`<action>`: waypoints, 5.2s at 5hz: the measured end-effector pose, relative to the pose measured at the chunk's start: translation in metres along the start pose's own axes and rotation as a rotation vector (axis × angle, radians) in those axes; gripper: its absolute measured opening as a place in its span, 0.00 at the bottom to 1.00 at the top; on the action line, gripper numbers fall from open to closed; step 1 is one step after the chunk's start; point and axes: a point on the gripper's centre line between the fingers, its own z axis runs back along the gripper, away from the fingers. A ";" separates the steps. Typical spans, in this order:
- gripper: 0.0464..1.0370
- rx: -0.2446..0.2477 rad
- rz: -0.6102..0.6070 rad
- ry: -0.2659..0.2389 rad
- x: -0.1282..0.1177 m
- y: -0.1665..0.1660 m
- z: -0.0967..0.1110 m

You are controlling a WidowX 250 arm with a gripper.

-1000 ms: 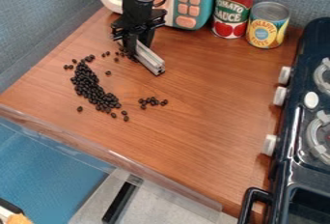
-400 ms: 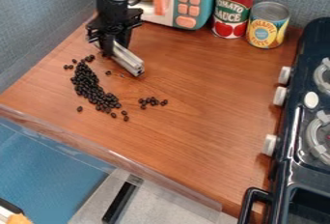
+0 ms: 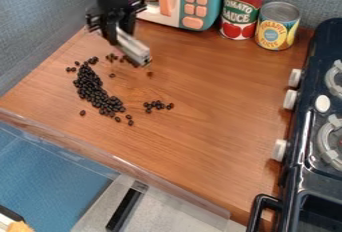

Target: Sweep into pile

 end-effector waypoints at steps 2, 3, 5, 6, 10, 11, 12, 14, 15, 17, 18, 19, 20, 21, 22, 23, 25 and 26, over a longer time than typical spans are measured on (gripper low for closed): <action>0.33 -0.038 -0.028 0.011 -0.009 -0.046 0.000; 0.33 -0.030 -0.019 0.018 -0.014 -0.060 -0.015; 0.33 0.031 -0.045 -0.024 -0.021 -0.061 -0.038; 0.33 0.060 -0.043 -0.049 -0.019 -0.050 -0.043; 0.33 0.107 0.021 -0.047 0.008 -0.002 -0.045; 0.33 0.120 0.030 -0.044 0.007 0.013 -0.044; 0.33 0.127 0.032 -0.046 0.003 0.021 -0.043; 0.33 0.112 0.060 -0.052 0.000 0.034 -0.032; 0.33 0.105 0.079 -0.054 0.000 0.040 -0.033; 0.33 0.095 0.091 -0.055 0.000 0.042 -0.031; 0.33 0.082 0.105 -0.038 -0.001 0.039 -0.029; 0.33 0.046 0.119 -0.036 0.003 0.027 -0.022; 0.33 0.029 0.135 -0.064 0.014 0.020 -0.016; 0.33 0.067 0.136 -0.056 0.012 0.021 -0.032; 0.33 0.096 0.136 -0.057 0.012 0.024 -0.041; 0.33 0.107 0.129 -0.060 0.012 0.025 -0.044; 0.33 0.109 0.129 -0.065 0.011 0.027 -0.046; 0.33 0.113 0.135 -0.061 0.007 0.032 -0.045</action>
